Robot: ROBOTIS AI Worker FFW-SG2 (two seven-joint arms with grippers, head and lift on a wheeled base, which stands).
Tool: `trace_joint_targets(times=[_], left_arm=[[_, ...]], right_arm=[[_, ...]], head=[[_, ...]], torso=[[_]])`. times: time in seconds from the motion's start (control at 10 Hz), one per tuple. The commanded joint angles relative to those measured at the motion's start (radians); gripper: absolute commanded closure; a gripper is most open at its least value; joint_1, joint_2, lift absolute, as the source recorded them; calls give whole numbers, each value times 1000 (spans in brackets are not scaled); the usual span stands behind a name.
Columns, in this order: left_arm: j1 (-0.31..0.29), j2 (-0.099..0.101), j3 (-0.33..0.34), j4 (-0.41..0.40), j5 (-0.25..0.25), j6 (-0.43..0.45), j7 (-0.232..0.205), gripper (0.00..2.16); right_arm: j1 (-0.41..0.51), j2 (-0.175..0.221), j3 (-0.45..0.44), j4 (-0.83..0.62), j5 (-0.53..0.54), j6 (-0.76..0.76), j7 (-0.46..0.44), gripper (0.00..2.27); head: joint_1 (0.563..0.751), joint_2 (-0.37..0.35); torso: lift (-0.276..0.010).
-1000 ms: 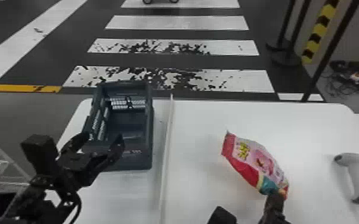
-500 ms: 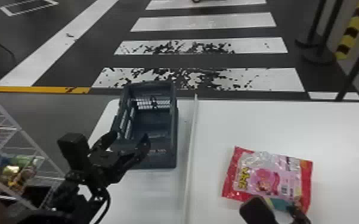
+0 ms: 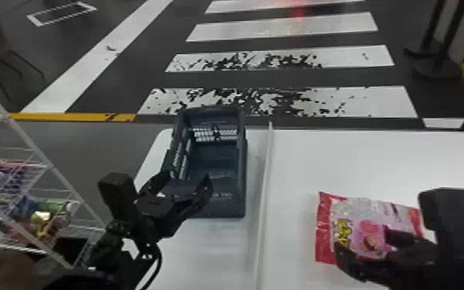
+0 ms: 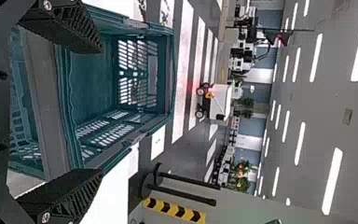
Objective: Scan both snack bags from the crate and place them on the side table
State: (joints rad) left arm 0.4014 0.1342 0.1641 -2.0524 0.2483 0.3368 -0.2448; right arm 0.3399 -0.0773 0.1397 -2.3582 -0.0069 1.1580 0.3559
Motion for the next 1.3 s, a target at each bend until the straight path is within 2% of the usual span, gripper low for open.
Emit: trace_joint_targets(times=[0.0,0.2,0.4,0.5,0.6,0.7,0.8,0.9,1.0,1.2], left_arm=[[2,1,0,-2,0,0,-1,87],[4,-1,0,-2,0,0,-1,87],[5,-1,0,-2,0,0,-1,87],[5,-1,0,-2,0,0,-1,87],[5,-1,0,0,0,0,-1,87],[5,1,0,0,0,0,-1,87],[4,1,2,3,0,0,-1,87],[4,-1,2,5,0,0,-1,87],[4,1,2,6,0,0,-1,87],[0,1,2,11,0,0,-1,87]], right_arm=[[-12,37,-118,34,-148,-119,6,63],[-32,60,-195,82,-249,-174,6,63],[-56,65,-210,172,-269,-257,6,90],[-73,65,-207,212,-262,-260,12,218],[-87,65,-198,250,-257,-266,46,441],[-98,65,-184,281,-246,-303,52,478],[-114,65,-173,301,-237,-318,60,971],[-121,67,-157,309,-219,-318,55,1845],[-121,67,-141,309,-188,-318,51,2223],[-127,65,-120,309,-105,-306,104,2256]], head=[[695,221],[695,197],[695,174],[695,171],[695,166],[695,171],[695,177],[695,180],[695,186],[695,197]], torso=[[-95],[-95],[-95],[-95],[-95],[-95],[-95],[-95],[-95],[-95]])
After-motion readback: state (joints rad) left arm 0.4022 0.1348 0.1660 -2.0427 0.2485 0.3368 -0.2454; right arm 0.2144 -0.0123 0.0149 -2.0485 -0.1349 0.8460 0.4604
